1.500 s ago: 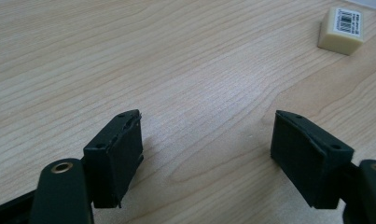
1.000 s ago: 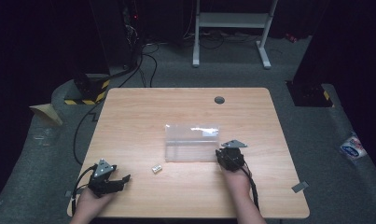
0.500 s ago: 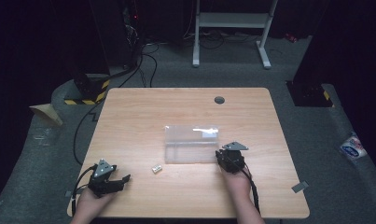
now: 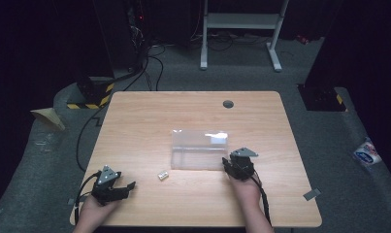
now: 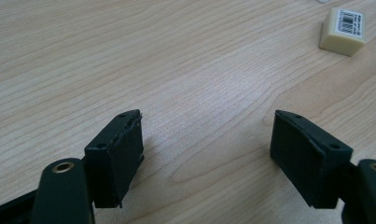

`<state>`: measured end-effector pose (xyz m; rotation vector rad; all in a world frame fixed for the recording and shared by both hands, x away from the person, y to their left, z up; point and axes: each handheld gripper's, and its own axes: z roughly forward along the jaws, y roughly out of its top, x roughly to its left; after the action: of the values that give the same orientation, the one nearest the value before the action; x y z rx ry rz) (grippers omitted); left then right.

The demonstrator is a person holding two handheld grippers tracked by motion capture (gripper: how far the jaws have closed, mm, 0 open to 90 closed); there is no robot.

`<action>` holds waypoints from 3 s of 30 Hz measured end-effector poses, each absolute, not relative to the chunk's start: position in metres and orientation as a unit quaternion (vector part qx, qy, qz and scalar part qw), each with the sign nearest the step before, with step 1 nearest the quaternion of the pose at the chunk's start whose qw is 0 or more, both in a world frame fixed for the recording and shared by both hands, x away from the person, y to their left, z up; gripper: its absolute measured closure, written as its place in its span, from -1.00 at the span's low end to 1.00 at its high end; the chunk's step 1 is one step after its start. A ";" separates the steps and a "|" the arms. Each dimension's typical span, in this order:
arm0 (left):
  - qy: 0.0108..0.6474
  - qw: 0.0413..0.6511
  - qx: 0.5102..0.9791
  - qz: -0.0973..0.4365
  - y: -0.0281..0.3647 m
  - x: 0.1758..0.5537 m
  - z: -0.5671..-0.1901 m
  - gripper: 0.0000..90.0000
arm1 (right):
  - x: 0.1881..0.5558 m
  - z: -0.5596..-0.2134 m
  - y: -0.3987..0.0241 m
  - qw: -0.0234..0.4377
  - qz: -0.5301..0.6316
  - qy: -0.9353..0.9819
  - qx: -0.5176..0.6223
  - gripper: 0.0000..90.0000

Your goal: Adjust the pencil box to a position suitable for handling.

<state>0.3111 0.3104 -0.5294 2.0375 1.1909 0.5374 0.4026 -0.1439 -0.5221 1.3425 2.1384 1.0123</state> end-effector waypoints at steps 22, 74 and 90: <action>0.461 0.352 0.788 0.208 0.310 0.311 -0.529 -0.43 | 0.397 -0.506 -0.152 0.232 0.384 0.753 0.480 0.20; 0.388 0.389 0.818 0.171 0.204 0.335 -0.510 -0.47 | 0.350 -0.524 -0.216 0.231 0.325 0.758 0.517 -0.23; 0.392 0.375 0.821 0.180 0.198 0.337 -0.520 -0.16 | 0.350 -0.524 -0.215 0.233 0.323 0.758 0.516 -0.22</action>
<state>0.3375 0.1985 -0.5204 2.1006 1.0040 0.4602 0.3498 -0.2154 -0.5236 1.4185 2.0838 0.8863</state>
